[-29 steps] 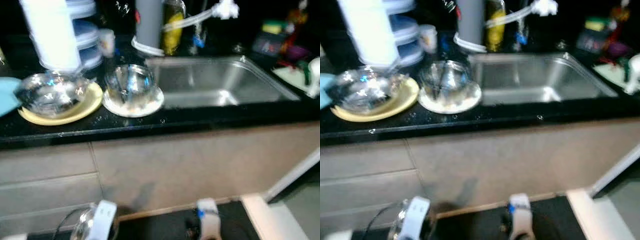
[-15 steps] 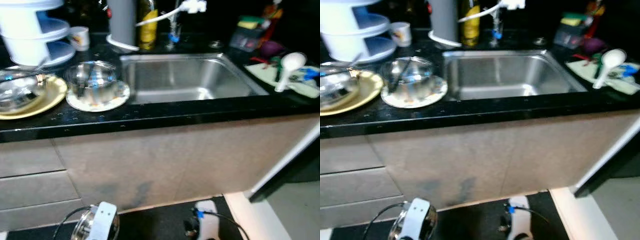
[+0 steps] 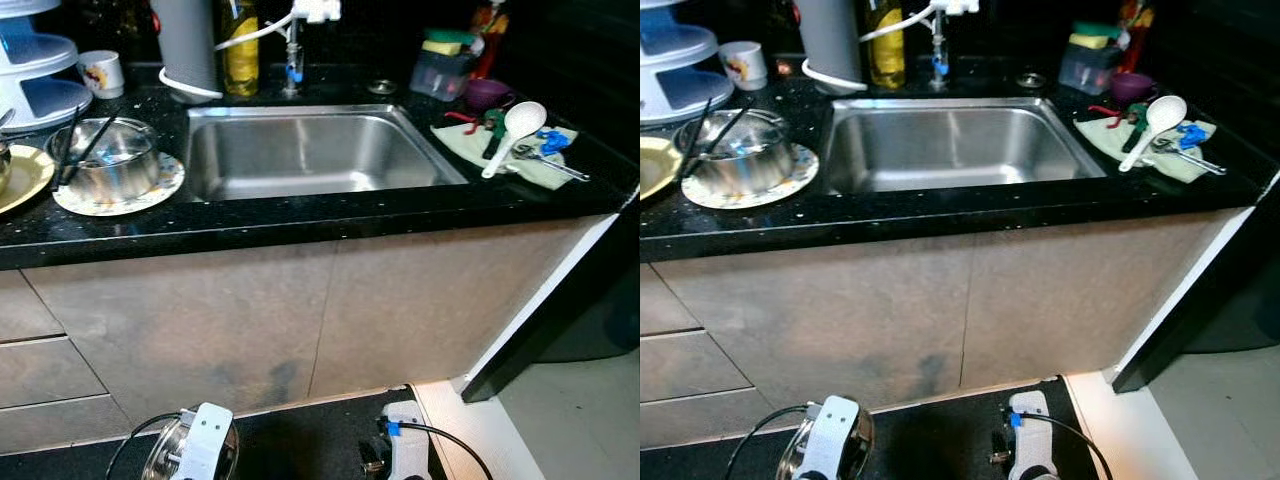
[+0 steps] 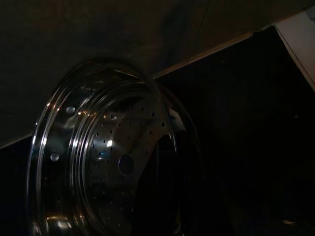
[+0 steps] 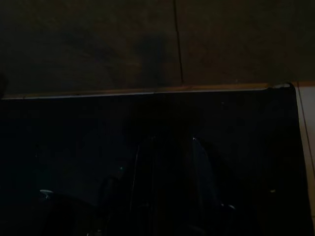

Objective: Kitchen organization

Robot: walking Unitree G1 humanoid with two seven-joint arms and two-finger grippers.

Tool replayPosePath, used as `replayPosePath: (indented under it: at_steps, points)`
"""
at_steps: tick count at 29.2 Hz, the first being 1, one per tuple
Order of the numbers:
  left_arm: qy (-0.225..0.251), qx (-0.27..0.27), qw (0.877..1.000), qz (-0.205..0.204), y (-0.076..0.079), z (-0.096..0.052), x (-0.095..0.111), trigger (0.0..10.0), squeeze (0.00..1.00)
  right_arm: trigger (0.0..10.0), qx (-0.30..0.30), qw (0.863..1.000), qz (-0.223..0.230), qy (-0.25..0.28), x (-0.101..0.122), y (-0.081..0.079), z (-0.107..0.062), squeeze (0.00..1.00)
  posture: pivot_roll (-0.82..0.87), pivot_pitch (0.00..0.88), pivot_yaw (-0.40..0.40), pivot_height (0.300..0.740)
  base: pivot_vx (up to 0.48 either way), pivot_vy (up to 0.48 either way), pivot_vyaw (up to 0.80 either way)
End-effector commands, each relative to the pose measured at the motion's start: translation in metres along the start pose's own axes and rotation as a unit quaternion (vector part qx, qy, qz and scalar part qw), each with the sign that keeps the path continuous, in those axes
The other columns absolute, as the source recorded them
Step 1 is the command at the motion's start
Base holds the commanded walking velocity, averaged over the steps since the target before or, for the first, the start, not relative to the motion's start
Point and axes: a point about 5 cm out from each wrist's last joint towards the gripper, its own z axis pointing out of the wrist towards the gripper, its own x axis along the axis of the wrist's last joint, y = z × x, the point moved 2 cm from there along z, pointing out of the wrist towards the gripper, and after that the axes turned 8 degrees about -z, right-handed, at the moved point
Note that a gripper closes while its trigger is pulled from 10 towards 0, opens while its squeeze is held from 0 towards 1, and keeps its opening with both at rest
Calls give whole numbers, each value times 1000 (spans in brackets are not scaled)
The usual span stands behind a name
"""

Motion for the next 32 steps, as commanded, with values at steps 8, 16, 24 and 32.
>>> replayPosePath:
  at_steps: [8,16,24,32]
  points:
    - [-6,-4,1000,5,2,-2,-4,10000,0,10000,-9,1000,2,-15,-10,5,-5,0,-66,147,-44,740,0,-342,0]
    - [2,12,999,-35,-4,-2,-2,10000,0,10000,-8,1000,2,-15,-10,5,-5,0,-66,148,-43,740,0,162,0]
    - [8,4,1000,-23,-2,-3,0,10000,0,10000,-8,1000,3,-15,-11,5,-6,0,-65,141,-40,740,0,234,0]
    - [11,-11,999,33,2,-5,-1,10000,0,10000,-8,1000,7,-9,-9,5,-6,0,-66,135,-39,740,0,0,0]
